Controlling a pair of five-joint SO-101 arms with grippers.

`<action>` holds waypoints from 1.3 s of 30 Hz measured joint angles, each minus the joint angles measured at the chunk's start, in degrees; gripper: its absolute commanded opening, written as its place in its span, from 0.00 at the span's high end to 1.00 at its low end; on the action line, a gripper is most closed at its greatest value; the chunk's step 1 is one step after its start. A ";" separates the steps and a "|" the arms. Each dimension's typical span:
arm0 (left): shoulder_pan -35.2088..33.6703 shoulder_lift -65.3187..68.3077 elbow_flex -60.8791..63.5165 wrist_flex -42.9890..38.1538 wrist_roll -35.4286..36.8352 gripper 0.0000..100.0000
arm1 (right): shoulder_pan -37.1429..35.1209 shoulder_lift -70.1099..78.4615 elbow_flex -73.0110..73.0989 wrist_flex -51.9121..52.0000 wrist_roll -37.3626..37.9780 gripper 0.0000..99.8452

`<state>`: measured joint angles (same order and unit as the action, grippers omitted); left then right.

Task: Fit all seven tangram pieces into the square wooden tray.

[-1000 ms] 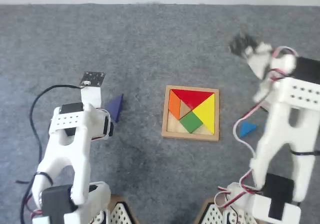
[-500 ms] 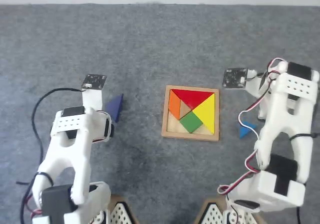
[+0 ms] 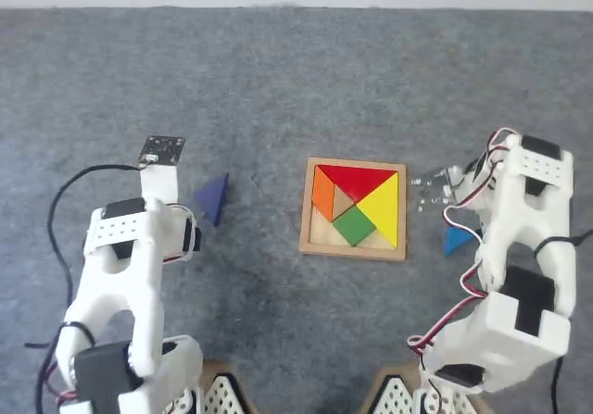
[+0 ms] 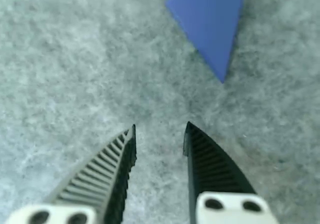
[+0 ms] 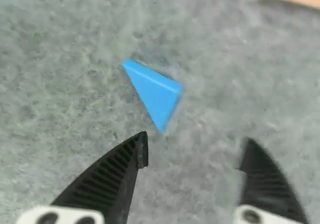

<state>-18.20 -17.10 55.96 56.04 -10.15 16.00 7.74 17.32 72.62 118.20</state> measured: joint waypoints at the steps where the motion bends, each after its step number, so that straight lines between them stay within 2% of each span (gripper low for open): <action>1: 0.00 0.00 0.00 0.00 -0.18 0.84 | 0.00 0.00 0.79 -0.09 1.14 0.58; 6: -0.26 0.00 0.53 0.00 -0.62 0.84 | -0.09 -0.09 5.19 -0.26 5.80 0.58; 11: -0.26 0.00 1.05 0.00 -0.62 0.84 | -4.13 -5.01 12.40 -1.49 6.77 0.58; 18: -0.26 0.00 1.05 0.00 -0.62 0.84 | -5.71 -10.37 26.29 -16.97 6.77 0.58; 23: -0.26 0.00 1.05 0.00 -0.62 0.84 | -2.46 -11.78 29.19 -23.56 6.77 0.59; 28: -0.26 0.00 1.05 0.00 -0.62 0.84 | -1.32 -11.87 29.19 -24.00 6.77 0.74; 36: -0.26 0.00 1.05 0.00 -0.62 0.84 | -1.05 -12.13 29.01 -23.03 6.68 0.91; 39: -0.26 0.00 1.05 0.00 -0.62 0.84 | -0.88 -13.71 28.13 -19.78 5.36 0.94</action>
<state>-18.46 -17.10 57.01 56.04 -10.77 15.12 -5.98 45.45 52.84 123.56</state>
